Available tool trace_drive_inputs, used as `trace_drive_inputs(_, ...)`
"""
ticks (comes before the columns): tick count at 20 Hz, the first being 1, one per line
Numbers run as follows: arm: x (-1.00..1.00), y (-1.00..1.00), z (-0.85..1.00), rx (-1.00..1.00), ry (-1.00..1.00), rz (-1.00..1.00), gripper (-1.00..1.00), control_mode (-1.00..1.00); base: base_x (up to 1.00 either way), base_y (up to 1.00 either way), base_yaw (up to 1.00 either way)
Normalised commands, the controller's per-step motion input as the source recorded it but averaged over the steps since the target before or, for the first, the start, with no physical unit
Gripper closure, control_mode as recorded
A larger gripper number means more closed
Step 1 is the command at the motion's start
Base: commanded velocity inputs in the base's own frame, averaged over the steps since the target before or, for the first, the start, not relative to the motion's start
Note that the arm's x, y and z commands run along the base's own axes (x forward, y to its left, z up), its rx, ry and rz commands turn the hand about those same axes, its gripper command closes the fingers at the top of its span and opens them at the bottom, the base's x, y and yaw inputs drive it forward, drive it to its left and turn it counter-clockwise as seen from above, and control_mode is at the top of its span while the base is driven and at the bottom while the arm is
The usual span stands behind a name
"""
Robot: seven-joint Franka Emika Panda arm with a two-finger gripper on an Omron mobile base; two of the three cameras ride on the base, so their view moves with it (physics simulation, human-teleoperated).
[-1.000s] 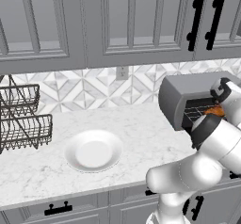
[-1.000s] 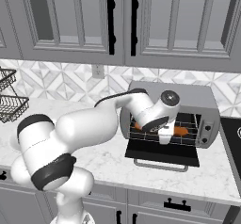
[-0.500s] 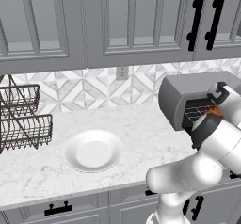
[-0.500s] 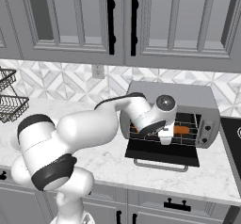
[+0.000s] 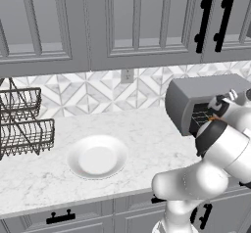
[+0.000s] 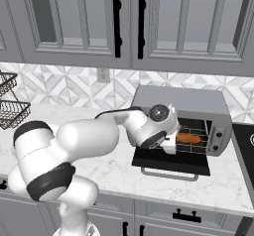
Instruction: Pick up the kebab skewer and baguette bread, and place them inside the toaster oven. Close the toaster oven door and start by setting the timer.
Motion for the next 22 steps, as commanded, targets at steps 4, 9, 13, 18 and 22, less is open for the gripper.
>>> trace_drive_inputs(4,-0.01,0.00,-0.50,-0.28,-0.19,0.00,-1.00,-1.00,0.00,0.00,0.00)
trace_drive_inputs(9,-0.19,-0.07,-0.54,-0.25,-0.15,0.03,-1.00,-1.00,0.00,0.00,0.00)
trace_drive_inputs(13,-0.93,-0.25,-0.04,-0.08,0.03,0.19,-1.00,-1.00,0.00,0.00,0.00)
trace_drive_inputs(18,-0.69,0.03,0.12,-0.03,0.18,0.45,-1.00,-1.00,0.00,0.00,0.00)
trace_drive_inputs(22,0.04,0.00,0.79,0.18,0.30,0.23,-1.00,-1.00,0.00,0.00,0.00)
